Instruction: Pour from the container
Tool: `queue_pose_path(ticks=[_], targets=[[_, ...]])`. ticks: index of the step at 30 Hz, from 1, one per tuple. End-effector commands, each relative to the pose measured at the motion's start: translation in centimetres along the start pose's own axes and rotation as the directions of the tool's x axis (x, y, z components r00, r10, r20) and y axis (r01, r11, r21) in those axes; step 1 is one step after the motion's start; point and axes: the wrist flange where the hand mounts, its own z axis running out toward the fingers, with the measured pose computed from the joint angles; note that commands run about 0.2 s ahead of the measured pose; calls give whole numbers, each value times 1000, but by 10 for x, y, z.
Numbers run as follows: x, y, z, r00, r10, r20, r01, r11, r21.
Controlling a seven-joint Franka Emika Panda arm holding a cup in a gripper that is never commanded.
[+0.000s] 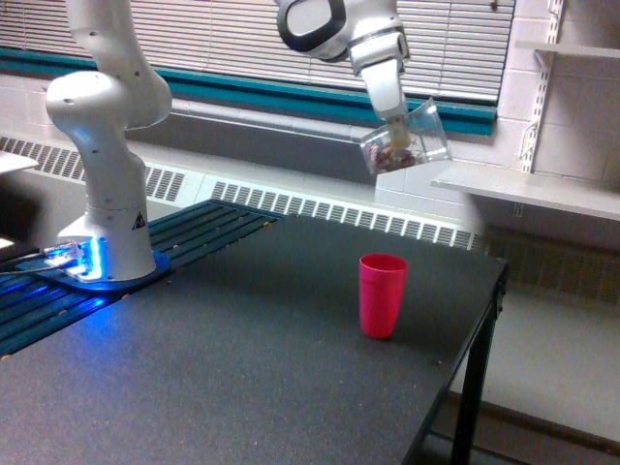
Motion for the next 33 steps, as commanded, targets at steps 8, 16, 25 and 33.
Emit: queue_pose_path(ticks=[8,16,25,33], targets=[[-24,24,18,998,-48,30,49,997,-52],[-36,31,34,996,-59,64,65,993,-94],[-42,30,44,992,-89,86,100,985,-139],[-54,33,59,988,-98,117,117,979,-169]])
